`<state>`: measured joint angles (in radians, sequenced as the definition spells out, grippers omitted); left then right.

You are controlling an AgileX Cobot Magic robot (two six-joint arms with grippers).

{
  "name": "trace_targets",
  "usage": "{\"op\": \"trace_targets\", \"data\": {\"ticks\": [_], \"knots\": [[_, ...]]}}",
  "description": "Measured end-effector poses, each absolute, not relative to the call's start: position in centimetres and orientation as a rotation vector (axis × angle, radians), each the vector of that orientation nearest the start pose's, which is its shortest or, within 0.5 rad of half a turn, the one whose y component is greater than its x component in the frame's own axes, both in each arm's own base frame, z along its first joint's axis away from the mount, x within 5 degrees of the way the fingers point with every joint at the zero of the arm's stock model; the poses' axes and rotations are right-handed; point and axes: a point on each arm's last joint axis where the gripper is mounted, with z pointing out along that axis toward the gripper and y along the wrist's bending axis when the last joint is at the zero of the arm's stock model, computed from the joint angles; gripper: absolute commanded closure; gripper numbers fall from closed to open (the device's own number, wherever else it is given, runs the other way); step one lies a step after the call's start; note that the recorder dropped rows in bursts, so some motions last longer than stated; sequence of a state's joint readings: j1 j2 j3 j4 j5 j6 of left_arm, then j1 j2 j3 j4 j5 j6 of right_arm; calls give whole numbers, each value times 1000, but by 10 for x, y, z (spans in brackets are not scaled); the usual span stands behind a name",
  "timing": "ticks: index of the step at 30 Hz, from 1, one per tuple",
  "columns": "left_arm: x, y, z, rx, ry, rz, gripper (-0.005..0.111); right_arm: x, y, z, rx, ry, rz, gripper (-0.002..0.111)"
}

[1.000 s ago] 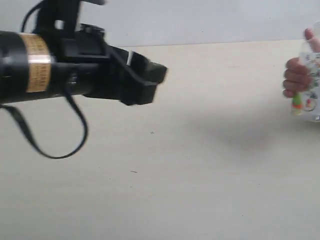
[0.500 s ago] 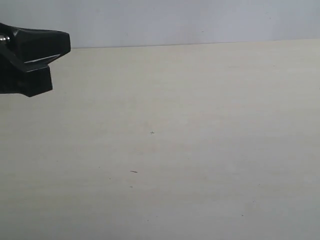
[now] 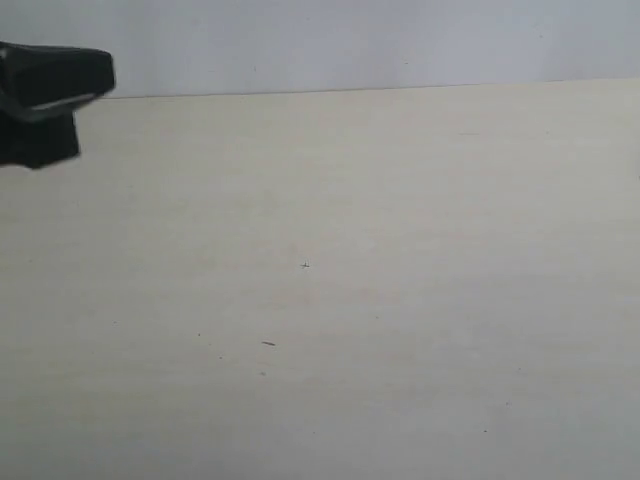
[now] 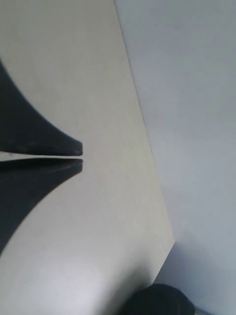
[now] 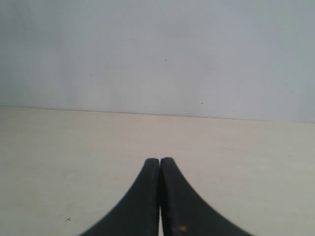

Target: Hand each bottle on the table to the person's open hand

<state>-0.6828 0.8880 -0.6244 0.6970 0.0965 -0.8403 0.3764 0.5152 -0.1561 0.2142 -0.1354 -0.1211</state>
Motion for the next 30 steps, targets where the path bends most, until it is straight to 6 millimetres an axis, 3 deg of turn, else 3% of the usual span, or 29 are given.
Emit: {"op": "trace_targets", "data": {"ticks": [2,4,6,9,12,16,30], "knots": [[150,-85,331,244,1764,-507,103,104,38,237,-223,1706,323,108],[129,-41,335,-12,1671,-443,103,104,38,237,-223,1706,323,108],[103,-15,331,-151,1580,-366,103,104,38,237,-223,1706,323,108],[80,-1,318,-240,1510,-293,103,104,38,237,-223,1706,323,108],[66,2,303,-258,1475,-275,103,104,38,237,-223,1706,323,108],[66,3,294,-275,1495,-281,103,104,38,237,-223,1706,323,108],[66,-5,286,-161,1588,-279,103,104,38,237,-223,1706,323,108]]}}
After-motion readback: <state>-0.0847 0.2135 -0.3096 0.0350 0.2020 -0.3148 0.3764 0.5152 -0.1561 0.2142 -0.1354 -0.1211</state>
